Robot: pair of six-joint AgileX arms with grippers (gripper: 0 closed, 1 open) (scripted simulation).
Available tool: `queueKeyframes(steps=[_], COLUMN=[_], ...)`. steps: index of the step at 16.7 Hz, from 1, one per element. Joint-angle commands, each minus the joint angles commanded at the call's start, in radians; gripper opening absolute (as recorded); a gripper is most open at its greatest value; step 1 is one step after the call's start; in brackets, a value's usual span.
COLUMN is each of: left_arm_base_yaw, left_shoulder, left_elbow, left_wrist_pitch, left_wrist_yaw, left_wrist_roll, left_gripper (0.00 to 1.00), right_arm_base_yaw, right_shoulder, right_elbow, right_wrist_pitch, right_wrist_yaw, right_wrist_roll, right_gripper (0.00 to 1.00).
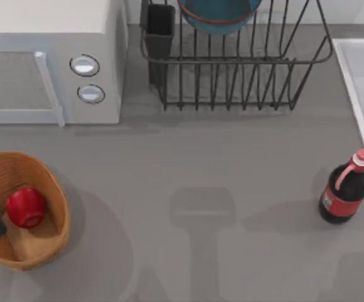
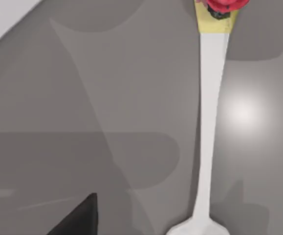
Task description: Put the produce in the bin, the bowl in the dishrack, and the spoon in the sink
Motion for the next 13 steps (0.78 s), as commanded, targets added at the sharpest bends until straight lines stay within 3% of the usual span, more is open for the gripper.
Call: queueKeyframes(steps=[7, 13], left_arm_base_yaw=[0.0, 0.0], left_shoulder=[0.0, 0.0], left_elbow=[0.0, 0.0], left_wrist_pitch=[0.0, 0.0], left_wrist_yaw=[0.0, 0.0], left_wrist_roll=[0.0, 0.0], left_gripper=[1.0, 1.0], right_arm_base_yaw=[0.002, 0.001], right_shoulder=[0.01, 0.137], right_elbow=[-0.01, -0.151], right_wrist_pitch=[0.013, 0.29], right_wrist_yaw=[0.0, 0.0], right_wrist_roll=[0.001, 0.005], right_gripper=[1.0, 1.0])
